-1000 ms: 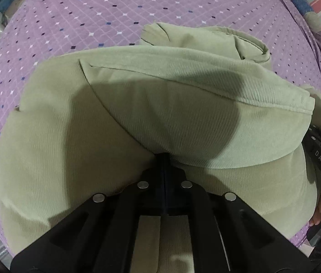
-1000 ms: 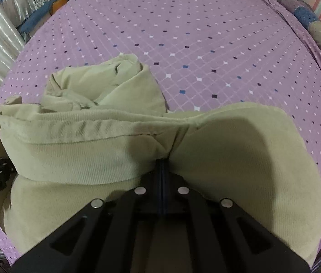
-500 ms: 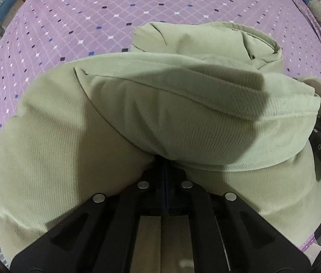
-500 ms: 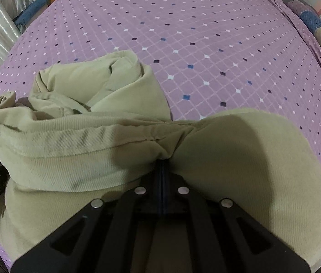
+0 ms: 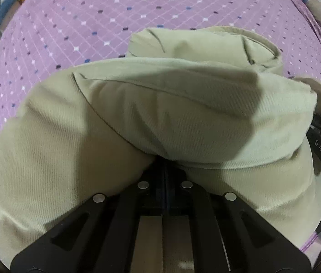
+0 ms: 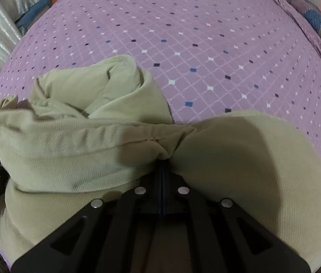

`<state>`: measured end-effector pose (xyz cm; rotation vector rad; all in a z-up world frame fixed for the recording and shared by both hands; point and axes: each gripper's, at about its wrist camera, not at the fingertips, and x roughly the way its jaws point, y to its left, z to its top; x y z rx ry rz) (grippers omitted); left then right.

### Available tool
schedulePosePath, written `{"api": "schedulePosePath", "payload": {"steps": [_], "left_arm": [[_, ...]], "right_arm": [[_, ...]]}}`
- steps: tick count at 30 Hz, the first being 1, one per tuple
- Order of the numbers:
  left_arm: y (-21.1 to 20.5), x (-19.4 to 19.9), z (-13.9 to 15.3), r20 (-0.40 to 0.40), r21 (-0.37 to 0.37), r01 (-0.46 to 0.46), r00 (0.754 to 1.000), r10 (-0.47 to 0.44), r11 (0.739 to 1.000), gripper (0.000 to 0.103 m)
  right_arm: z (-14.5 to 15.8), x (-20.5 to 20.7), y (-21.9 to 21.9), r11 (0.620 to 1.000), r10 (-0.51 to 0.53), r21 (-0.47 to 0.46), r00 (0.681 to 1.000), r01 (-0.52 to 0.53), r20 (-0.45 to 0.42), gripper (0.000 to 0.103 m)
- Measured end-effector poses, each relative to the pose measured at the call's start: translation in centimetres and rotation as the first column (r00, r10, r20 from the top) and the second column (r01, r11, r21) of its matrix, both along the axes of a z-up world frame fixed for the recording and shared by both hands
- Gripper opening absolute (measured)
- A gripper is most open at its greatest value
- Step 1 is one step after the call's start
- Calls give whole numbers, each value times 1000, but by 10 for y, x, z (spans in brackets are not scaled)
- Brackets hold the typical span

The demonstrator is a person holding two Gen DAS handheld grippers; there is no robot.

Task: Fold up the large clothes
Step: 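Lift and fold the held jacket edge over onto itself with both grippers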

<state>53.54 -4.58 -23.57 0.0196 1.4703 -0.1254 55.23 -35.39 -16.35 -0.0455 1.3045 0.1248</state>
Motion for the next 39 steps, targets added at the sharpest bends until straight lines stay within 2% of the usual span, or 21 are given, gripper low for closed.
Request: {"api": "schedulePosePath", "payload": {"steps": [1, 3, 4, 5, 6, 7, 8, 10, 11, 13, 15, 16, 17, 19, 21, 27, 31, 35, 39], "left_arm": [[-1, -4, 7, 16, -8, -1, 1000, 1, 1000, 3], [10, -21, 25, 43, -71, -42, 998, 45, 997, 2], [14, -28, 32, 47, -92, -52, 997, 56, 994, 3], [20, -40, 46, 61, -118, -61, 996, 68, 991, 4], [25, -52, 58, 80, -136, -64, 994, 76, 989, 6], [29, -63, 69, 98, -150, -63, 992, 79, 987, 17], [36, -79, 83, 124, -166, -57, 989, 78, 985, 35], [50, -114, 108, 189, -151, -51, 979, 80, 987, 58], [57, -126, 111, 208, -129, -47, 975, 73, 991, 60], [71, -144, 120, 218, -100, -51, 973, 72, 994, 56], [93, -159, 118, 198, -84, -78, 976, 93, 993, 45], [101, -165, 112, 190, -85, -85, 977, 100, 993, 29], [108, -165, 105, 183, -81, -88, 978, 102, 993, 14], [121, -170, 90, 184, -69, -93, 977, 104, 993, 6], [132, -170, 74, 166, -89, -108, 979, 122, 990, 5], [113, -154, 23, 104, -115, -118, 986, 130, 986, 3], [130, -158, 15, 92, -131, -119, 987, 132, 984, 4], [135, -152, 8, 78, -126, -116, 989, 127, 985, 5], [131, -149, 3, 78, -92, -99, 991, 106, 991, 5]], "right_arm": [[5, -5, 0, 1000, 11, -3, 1000, -11, 16, 0], [22, -22, 0, 999, 40, -19, 998, -40, 47, 3], [33, -31, -1, 999, 47, -12, 997, -47, 61, 14], [51, -45, -4, 998, 52, 15, 994, -53, 93, 33], [66, -57, -8, 998, 52, 40, 991, -57, 126, 43], [87, -75, -13, 995, 56, 68, 984, -68, 167, 51], [99, -88, -17, 994, 61, 73, 981, -76, 184, 51], [117, -116, -30, 994, 55, 77, 979, -72, 198, 51], [121, -130, -40, 995, 41, 81, 980, -58, 194, 51], [122, -152, -63, 998, -6, 56, 980, -5, 198, 51], [116, -164, -79, 998, -46, 40, 980, 39, 193, 50], [110, -170, -89, 997, -73, 49, 981, 65, 181, 48], [104, -173, -93, 996, -82, 53, 982, 74, 168, 39], [90, -175, -95, 996, -89, 28, 983, 86, 158, 31], [79, -173, -96, 995, -100, 38, 982, 96, 161, 30], [44, -155, -94, 994, -97, 59, 986, 89, 136, 28], [28, -143, -91, 994, -90, 76, 990, 82, 108, 28], [17, -132, -84, 996, -75, 51, 992, 70, 99, 28], [12, -128, -82, 998, -63, 35, 993, 60, 100, 28]]}}
